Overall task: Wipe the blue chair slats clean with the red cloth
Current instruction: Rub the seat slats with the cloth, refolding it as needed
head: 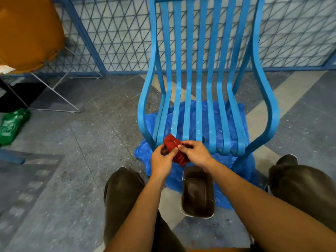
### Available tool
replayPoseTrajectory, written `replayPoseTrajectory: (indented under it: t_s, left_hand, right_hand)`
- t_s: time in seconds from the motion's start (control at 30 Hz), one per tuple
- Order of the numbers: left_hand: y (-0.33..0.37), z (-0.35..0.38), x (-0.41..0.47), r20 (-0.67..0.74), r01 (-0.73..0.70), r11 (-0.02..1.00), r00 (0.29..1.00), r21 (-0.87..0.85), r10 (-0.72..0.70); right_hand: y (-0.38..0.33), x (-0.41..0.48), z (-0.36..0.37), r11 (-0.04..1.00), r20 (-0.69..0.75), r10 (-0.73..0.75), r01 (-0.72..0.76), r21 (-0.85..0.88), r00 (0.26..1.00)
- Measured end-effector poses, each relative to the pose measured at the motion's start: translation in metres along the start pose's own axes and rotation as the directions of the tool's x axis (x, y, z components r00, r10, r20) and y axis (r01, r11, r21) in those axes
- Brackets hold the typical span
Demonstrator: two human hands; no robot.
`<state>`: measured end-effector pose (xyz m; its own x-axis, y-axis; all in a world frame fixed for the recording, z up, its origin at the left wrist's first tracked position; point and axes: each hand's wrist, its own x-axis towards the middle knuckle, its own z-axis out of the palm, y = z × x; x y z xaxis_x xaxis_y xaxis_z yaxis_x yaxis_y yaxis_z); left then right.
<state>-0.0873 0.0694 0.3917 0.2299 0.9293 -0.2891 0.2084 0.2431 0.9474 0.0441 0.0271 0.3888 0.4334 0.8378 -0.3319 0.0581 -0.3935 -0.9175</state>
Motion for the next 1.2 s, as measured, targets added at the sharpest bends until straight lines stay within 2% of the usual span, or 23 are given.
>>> replayPoseTrajectory:
  t_s: [0.07,0.17,0.37,0.43,0.5,0.57,0.67,0.83,0.9,0.97,1.07,1.13,1.2]
  left_hand:
    - [-0.003,0.001,0.019,-0.065,0.035,0.999,0.997,0.008,-0.035]
    - [-0.005,0.007,0.053,-0.135,0.011,0.995,0.991,0.1,0.003]
    - [0.007,0.019,0.113,-0.122,-0.095,0.955,0.984,0.279,0.134]
    - [0.01,0.021,0.125,-0.127,-0.135,0.946,0.975,0.295,0.179]
    - [0.006,0.022,0.139,-0.112,-0.114,0.957,0.983,0.267,0.148]
    - [0.004,0.023,0.152,-0.05,-0.004,0.987,0.999,0.158,0.012]
    - [0.009,0.024,0.169,0.063,0.174,0.985,0.983,0.019,-0.174]
    - [0.015,0.018,0.185,0.121,0.131,0.983,0.982,0.128,-0.146]
    - [0.014,0.016,0.19,0.112,0.092,0.975,0.987,0.201,-0.117]
    - [0.014,0.015,0.192,0.102,0.038,0.953,0.992,0.299,-0.071]
    - [0.015,0.015,0.195,0.131,-0.016,0.923,0.991,0.384,-0.037]
    - [0.017,0.016,0.198,0.164,-0.057,0.868,0.986,0.494,-0.028]
    - [0.017,0.017,0.204,0.179,-0.089,0.803,0.984,0.59,-0.022]
  right_hand:
    - [-0.002,0.023,0.004,0.996,-0.02,-0.008,0.006,-0.094,1.0]
    - [-0.007,0.059,0.008,0.98,-0.05,-0.004,-0.006,-0.199,0.999]
    - [-0.016,0.121,0.006,0.973,-0.102,0.044,-0.066,-0.22,0.994]
    - [-0.019,0.137,0.005,0.983,-0.053,0.054,-0.063,-0.17,0.997]
    - [-0.022,0.15,0.006,0.995,0.002,0.079,-0.078,-0.064,0.997]
    - [-0.025,0.156,0.005,0.993,0.044,0.111,-0.113,0.046,0.993]
    - [-0.031,0.163,-0.001,0.973,0.101,0.164,-0.178,0.149,0.981]
    - [-0.028,0.167,-0.012,0.863,0.18,0.257,-0.309,0.4,0.95]
    - [-0.027,0.165,-0.012,0.852,0.148,0.273,-0.311,0.421,0.95]
    - [-0.022,0.165,-0.007,0.917,0.031,0.259,-0.256,0.306,0.965]
    - [-0.013,0.162,0.0,0.992,-0.186,0.118,-0.123,-0.015,0.975]
    - [-0.013,0.155,0.002,0.96,-0.253,0.059,-0.125,-0.252,0.966]
    - [-0.012,0.148,0.004,0.853,-0.301,-0.056,-0.112,-0.51,0.952]
